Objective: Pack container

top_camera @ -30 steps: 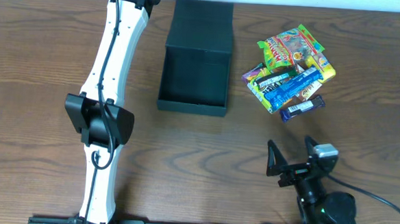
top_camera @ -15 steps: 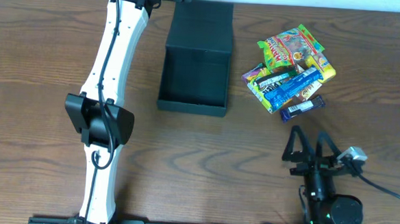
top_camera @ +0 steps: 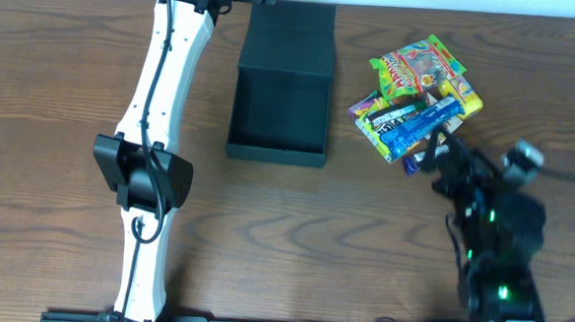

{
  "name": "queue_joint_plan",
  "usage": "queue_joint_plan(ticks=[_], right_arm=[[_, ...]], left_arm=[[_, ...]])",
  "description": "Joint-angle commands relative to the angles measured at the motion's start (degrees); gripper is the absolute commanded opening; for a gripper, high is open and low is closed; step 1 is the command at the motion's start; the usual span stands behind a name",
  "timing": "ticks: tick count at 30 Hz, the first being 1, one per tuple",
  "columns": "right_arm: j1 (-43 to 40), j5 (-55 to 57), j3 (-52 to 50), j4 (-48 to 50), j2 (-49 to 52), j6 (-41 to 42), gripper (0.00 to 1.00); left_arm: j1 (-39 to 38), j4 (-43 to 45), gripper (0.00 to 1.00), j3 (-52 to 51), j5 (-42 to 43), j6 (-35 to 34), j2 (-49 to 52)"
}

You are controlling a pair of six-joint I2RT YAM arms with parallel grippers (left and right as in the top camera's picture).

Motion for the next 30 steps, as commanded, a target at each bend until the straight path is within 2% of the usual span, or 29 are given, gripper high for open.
queue_joint_plan(ticks=[1, 5, 10, 14, 17, 24, 30], right_arm=[[-0.57, -4.48, 6.6, -1.68, 8.13, -2.47, 0.99], [-0.57, -4.76, 14.95, -6.95, 19.32, -2.16, 0.99], [-0.68, -5.84, 27.58, -20.11, 33.75, 1.05, 0.99], [-0.79, -7.63, 36.89, -28.72, 43.52, -1.22, 0.99], [-0.79, -11.3, 38.75, -27.89, 46.47, -5.9, 0.99], [-0.79, -8.46, 38.73, -22.47, 46.82, -5.97, 0.99], [-2.29, -4.17, 38.73, -29.0, 48.46, 7.98, 0.99]], left_arm=[[0.17, -0.2, 0.95, 0.39, 0.35, -0.2, 0.17], [0.22, -0.22, 0.95, 0.39, 0.35, -0.2, 0.17], [0.37, -0.68, 0.96, 0.39, 0.37, -0.22, 0.17], [0.59, -1.36, 0.96, 0.39, 0.35, -0.2, 0.17], [0.57, -2.25, 0.95, 0.39, 0.37, -0.2, 0.17], [0.57, -3.8, 0.95, 0.39, 0.37, -0.22, 0.17], [0.57, -4.87, 0.95, 0.39, 0.37, -0.22, 0.17]])
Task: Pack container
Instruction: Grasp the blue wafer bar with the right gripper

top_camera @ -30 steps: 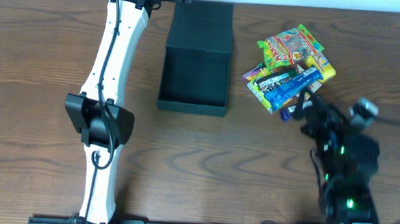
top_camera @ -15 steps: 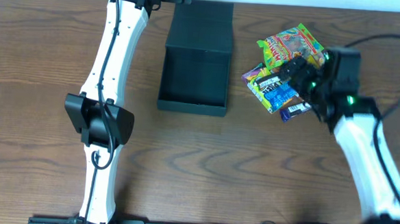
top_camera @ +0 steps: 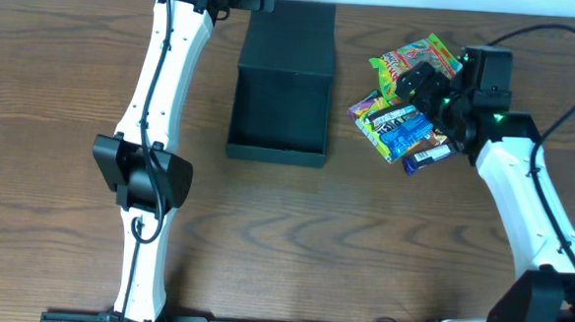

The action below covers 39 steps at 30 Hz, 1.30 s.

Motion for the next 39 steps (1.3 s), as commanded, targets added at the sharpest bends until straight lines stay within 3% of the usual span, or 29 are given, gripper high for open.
queue_joint_plan(ticks=[1, 22, 28, 34, 39], right_arm=[[-1.81, 3.21, 0.9, -3.15, 2.01, 9.25, 0.99], [-2.95, 3.08, 0.94, -1.68, 14.62, 11.02, 0.96], [-2.95, 3.34, 0.94, -1.16, 15.93, 10.99, 0.85], [-2.99, 3.34, 0.94, 0.11, 17.05, 10.54, 0.68], [-2.99, 3.37, 0.94, 0.52, 18.12, 10.51, 0.66]], left_arm=[[0.46, -0.7, 0.96, 0.39, 0.37, -0.17, 0.17], [0.46, -2.56, 0.95, 0.39, 0.35, -0.17, 0.17], [0.46, -2.54, 0.95, 0.39, 0.35, -0.15, 0.17], [0.46, -2.54, 0.95, 0.39, 0.15, -0.15, 0.17], [0.46, -2.54, 0.95, 0.39, 0.15, -0.17, 0.17]])
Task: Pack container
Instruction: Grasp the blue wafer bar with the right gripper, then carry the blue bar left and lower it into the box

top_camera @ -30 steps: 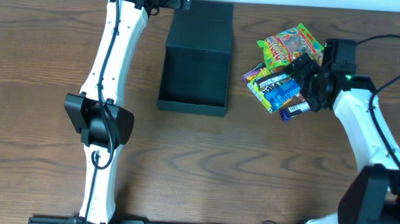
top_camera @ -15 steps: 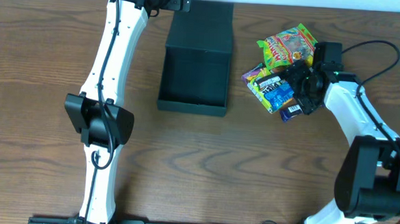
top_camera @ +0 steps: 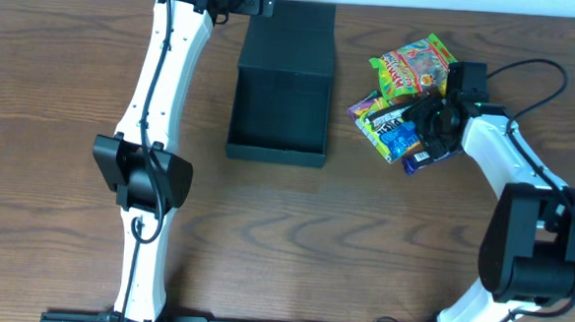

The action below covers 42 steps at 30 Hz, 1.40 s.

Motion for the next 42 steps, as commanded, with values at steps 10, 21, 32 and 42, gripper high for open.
queue_joint_plan(ticks=[10, 21, 32, 42], right_arm=[[-0.26, 0.83, 0.87, 0.74, 1.38, -1.77, 0.37], [-0.22, -0.92, 11.69, -11.28, 0.7, -10.38, 0.12], [3.91, -4.74, 29.49, -25.14, 0.52, -21.7, 0.02], [17.92, -6.82, 29.77, -21.53, 0.57, -29.38, 0.02]], left_arm=[[0.46, -0.2, 0.95, 0.39, 0.17, -0.17, 0.17], [0.48, -0.2, 0.95, 0.39, 0.11, -0.13, 0.17], [1.2, -1.14, 0.95, 0.39, -2.49, 0.42, 0.17], [6.64, -4.79, 0.95, 0.39, -2.43, 0.2, 0.17]])
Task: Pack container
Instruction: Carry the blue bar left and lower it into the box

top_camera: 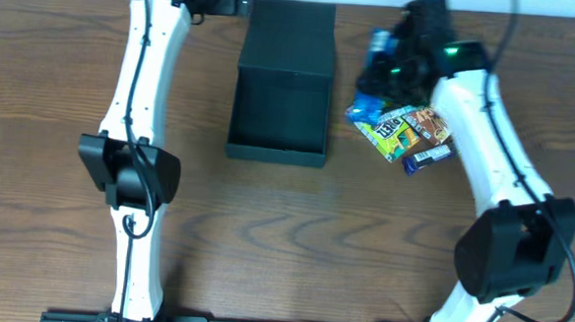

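The black open container (pixel 280 94) stands at the back middle of the table. To its right lies a pile of snack packets (pixel 405 133): a green-yellow one, an orange one and a dark purple one. My right gripper (pixel 389 60) is above the pile's far left side, seemingly shut on a blue packet (pixel 376 45) that hangs lifted off the pile. The gummy bag is hidden under the arm or gone from view. My left gripper sits at the back edge, left of the container's far end; its jaws are not readable.
The left arm (pixel 139 84) stretches along the table's left side, from front to back. The right arm (pixel 486 132) curves from the front right up over the packets. Bare wooden tabletop (pixel 294 230) lies in front of the container.
My right gripper was down in the pile on the blue packet; now it is further back and left, higher, with the blue packet lifted. The left arm has shifted slightly left.
First my right arm was folded low at the front right, near the pile. Then the gripper stood over the pile's far right, then down among the packets. Now it holds the blue packet up, between pile and container. The container has not moved.
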{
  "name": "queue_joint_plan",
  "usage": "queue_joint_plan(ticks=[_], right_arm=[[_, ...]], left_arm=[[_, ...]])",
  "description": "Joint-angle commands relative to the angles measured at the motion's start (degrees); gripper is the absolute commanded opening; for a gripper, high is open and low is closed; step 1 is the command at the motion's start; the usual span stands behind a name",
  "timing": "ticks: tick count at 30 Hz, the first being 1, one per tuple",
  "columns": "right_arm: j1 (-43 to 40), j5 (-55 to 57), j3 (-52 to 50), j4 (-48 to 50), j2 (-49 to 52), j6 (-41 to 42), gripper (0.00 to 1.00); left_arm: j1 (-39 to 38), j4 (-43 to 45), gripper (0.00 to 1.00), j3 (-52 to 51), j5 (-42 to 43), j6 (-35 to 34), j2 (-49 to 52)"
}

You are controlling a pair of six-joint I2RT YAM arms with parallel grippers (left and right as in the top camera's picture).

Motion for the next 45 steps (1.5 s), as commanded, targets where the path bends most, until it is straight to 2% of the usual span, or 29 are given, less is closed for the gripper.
queue_joint_plan(ticks=[1, 10, 18, 24, 28, 33, 39, 40, 41, 42, 45], right_arm=[[4.24, -0.72, 1.16, 2.49, -0.48, -3.21, 0.01], [10.64, 1.88, 1.07, 6.54, 2.62, -3.21, 0.01], [12.59, -0.11, 1.09, 6.51, 7.89, 1.73, 0.01], [12.94, -0.59, 1.09, 8.15, 8.22, 1.79, 0.01], [12.96, -0.55, 1.09, 6.95, 8.26, 2.32, 0.01], [12.96, 2.12, 1.09, 2.69, 8.26, 6.84, 0.01], [12.96, 2.69, 1.09, 1.09, 8.26, 6.91, 0.01], [12.96, 2.69, 1.09, 1.07, 8.26, 6.91, 0.09], [12.96, 2.69, 1.09, 1.07, 8.26, 6.88, 0.23], [12.96, 2.69, 1.09, 1.09, 8.26, 6.88, 0.44], [12.94, 2.69, 1.09, 1.11, 8.24, 6.88, 0.61]], left_arm=[[2.01, -0.96, 0.95, 0.39, -0.83, 0.17, 0.17], [3.85, -2.51, 0.95, 0.39, -0.85, 0.24, 0.17], [3.87, -2.54, 0.95, 0.39, -0.85, 0.24, 0.17], [3.93, -2.54, 0.95, 0.39, -0.83, 0.22, 0.17], [4.11, -2.91, 0.96, 0.39, -0.09, 0.22, 0.17], [4.17, -3.93, 0.95, 0.39, 0.07, 0.2, 0.17], [4.17, -4.04, 0.95, 0.39, 0.07, 0.2, 0.17], [4.17, -4.04, 0.95, 0.39, 0.07, 0.2, 0.17], [4.17, -4.04, 0.95, 0.39, 0.07, 0.2, 0.17], [4.17, -4.04, 0.96, 0.39, 0.07, 0.2, 0.17], [4.17, -4.04, 0.95, 0.39, 0.04, 0.2, 0.17]])
